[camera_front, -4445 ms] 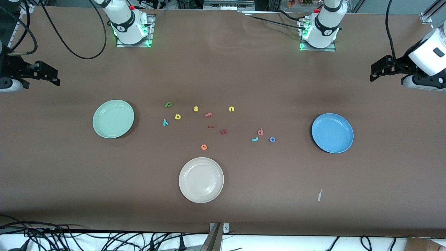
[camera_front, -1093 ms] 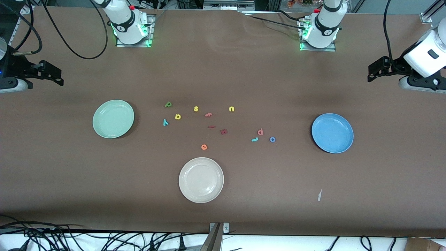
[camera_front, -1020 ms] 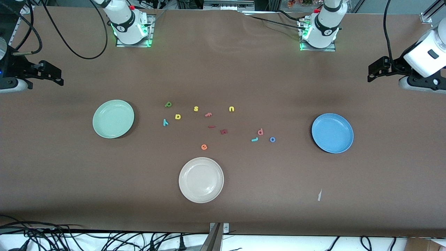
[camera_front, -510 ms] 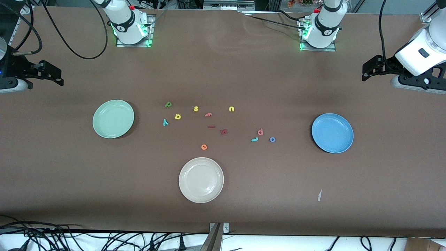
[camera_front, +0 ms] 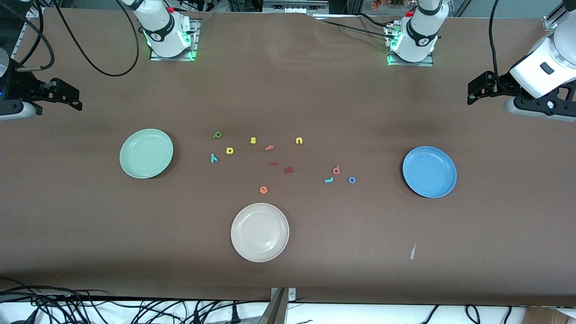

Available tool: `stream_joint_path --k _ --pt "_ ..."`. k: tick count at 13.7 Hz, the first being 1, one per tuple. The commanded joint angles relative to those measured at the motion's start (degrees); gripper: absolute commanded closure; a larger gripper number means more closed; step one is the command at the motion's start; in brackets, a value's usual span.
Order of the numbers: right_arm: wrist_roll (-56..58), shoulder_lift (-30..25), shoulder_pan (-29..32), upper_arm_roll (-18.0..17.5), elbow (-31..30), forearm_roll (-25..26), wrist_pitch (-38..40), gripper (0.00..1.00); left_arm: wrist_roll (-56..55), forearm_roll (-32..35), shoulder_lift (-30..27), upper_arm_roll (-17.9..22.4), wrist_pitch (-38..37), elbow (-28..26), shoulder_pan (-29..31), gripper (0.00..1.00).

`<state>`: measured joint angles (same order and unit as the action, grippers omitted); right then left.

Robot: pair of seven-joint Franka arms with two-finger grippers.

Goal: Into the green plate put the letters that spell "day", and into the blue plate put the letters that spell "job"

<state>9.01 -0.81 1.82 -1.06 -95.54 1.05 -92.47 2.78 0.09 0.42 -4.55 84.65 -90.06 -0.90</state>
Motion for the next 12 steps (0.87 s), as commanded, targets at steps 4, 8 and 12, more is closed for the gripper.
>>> stream_joint_path --k 4,8,12 --pt "-0.75 -0.25 -0.93 -0.70 -0.79 -0.61 0.10 0.00 -0.40 -0.89 2.04 -2.13 3.67 0.86 -2.87 0.00" --pt "-9.60 1.60 -6.90 -1.14 -0.79 -0.79 -3.14 0.00 -0.49 -3.25 3.27 -2.22 11.13 -1.60 -5.34 0.00" --pt "-23.22 4.92 -15.86 -1.14 -1.32 0.00 -6.14 0.00 -0.49 -3.61 2.92 -2.22 18.95 -7.74 -7.62 0.00"
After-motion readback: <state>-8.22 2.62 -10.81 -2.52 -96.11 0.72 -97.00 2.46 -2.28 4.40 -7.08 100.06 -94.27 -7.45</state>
